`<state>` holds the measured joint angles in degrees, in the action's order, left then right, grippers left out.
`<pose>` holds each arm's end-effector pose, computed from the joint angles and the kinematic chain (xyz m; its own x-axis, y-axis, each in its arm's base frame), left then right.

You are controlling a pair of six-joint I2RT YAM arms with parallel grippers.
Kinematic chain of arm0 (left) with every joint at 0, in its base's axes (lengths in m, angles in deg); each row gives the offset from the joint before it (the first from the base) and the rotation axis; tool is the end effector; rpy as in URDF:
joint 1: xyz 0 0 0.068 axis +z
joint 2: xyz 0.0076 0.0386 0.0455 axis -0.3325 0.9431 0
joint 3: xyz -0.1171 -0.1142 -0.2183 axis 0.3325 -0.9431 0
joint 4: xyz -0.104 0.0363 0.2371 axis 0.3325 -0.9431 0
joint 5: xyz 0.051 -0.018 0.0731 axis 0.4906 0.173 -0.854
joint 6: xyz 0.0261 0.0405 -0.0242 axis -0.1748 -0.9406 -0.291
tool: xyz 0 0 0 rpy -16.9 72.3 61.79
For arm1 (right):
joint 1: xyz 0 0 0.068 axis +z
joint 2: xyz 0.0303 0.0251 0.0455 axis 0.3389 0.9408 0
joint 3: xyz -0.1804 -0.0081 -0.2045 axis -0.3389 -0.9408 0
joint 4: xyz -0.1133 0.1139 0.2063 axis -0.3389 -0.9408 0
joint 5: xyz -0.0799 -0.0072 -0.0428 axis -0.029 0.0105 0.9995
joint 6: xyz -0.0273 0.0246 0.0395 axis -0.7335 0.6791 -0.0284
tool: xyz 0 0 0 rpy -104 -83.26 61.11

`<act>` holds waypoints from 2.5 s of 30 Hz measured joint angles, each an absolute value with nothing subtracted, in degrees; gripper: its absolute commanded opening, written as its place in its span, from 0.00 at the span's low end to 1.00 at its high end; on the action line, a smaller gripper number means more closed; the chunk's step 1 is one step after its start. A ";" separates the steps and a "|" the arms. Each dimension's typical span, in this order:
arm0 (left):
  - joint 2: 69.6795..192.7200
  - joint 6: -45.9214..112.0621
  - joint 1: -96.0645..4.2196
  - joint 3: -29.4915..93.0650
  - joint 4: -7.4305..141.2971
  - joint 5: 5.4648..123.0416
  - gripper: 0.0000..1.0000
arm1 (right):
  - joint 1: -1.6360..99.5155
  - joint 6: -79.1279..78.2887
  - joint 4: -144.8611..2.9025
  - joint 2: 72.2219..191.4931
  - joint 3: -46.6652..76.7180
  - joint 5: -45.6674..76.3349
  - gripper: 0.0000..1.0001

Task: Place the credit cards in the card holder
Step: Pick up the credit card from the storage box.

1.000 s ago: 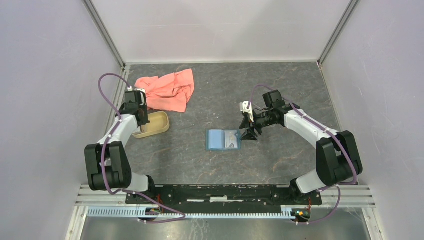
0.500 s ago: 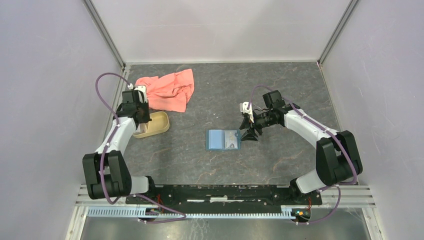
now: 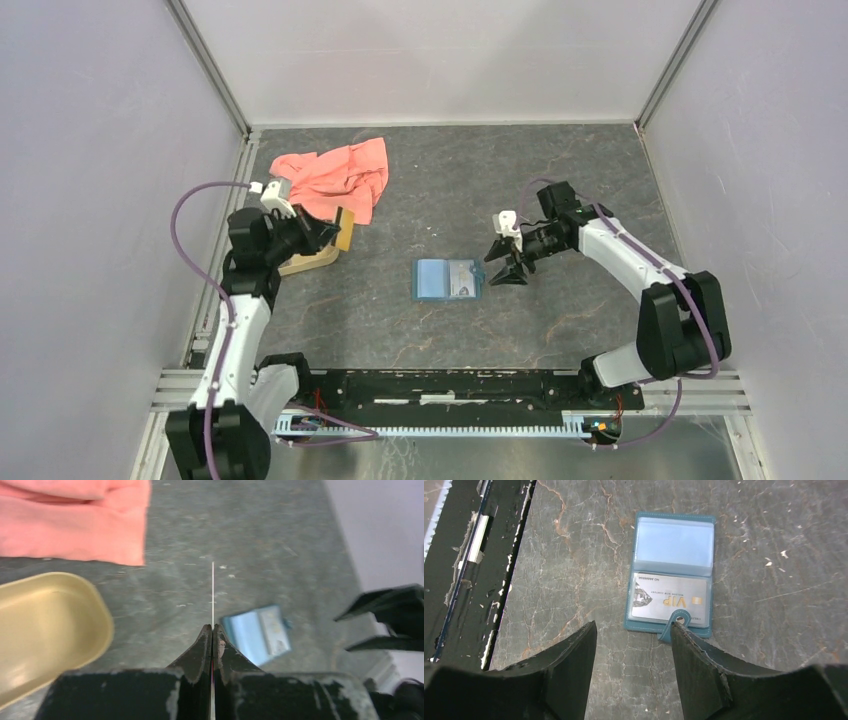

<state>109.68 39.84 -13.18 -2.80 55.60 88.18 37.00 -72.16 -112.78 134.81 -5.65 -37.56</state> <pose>0.2112 0.0040 0.2707 -0.5282 -0.3257 -0.7842 0.2313 0.8334 -0.5019 0.2440 0.1080 0.2226 -0.0127 -0.4703 -0.8824 -0.9941 -0.0894 0.0620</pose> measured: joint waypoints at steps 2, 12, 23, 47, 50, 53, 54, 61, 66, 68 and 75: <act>104.83 44.65 -13.45 -6.10 59.16 92.39 0.02 | 36.02 -73.84 -114.09 133.45 -5.56 -38.52 0.62; 81.86 64.14 -17.95 -17.01 72.58 101.03 0.02 | 35.30 -70.63 -113.93 118.22 -5.69 -33.93 0.69; 73.27 71.23 -24.55 -21.33 75.46 99.48 0.02 | 28.63 -63.85 -109.74 110.30 -11.59 -34.61 0.79; 84.63 74.07 -50.23 -28.24 87.68 80.22 0.02 | 26.75 -48.90 -87.51 111.07 -28.79 -51.68 0.92; 88.22 74.11 -53.53 -28.44 92.51 76.50 0.02 | 26.77 -43.13 -83.36 111.18 -29.10 -52.22 0.91; 91.56 74.18 -55.59 -29.66 98.81 72.40 0.02 | 26.95 -32.86 -73.50 109.89 -31.85 -51.55 0.91; 92.68 74.18 -55.98 -29.95 100.45 71.48 0.02 | 27.17 -29.43 -70.20 109.50 -33.14 -51.31 0.90; 105.44 74.29 -58.71 -30.01 113.41 66.87 0.02 | 32.44 -12.16 -58.64 114.74 -32.40 -49.89 0.84; 113.09 74.31 -60.70 -28.55 119.18 65.93 0.03 | 38.58 -1.15 -52.54 120.05 -27.72 -46.87 0.82; 114.93 74.29 -61.66 -27.83 121.34 65.20 0.03 | 40.26 7.46 -45.24 120.77 -28.03 -45.36 0.81; 118.12 74.26 -63.85 -25.71 126.17 64.07 0.04 | 41.77 31.79 -23.80 124.07 -30.41 -41.89 0.77</act>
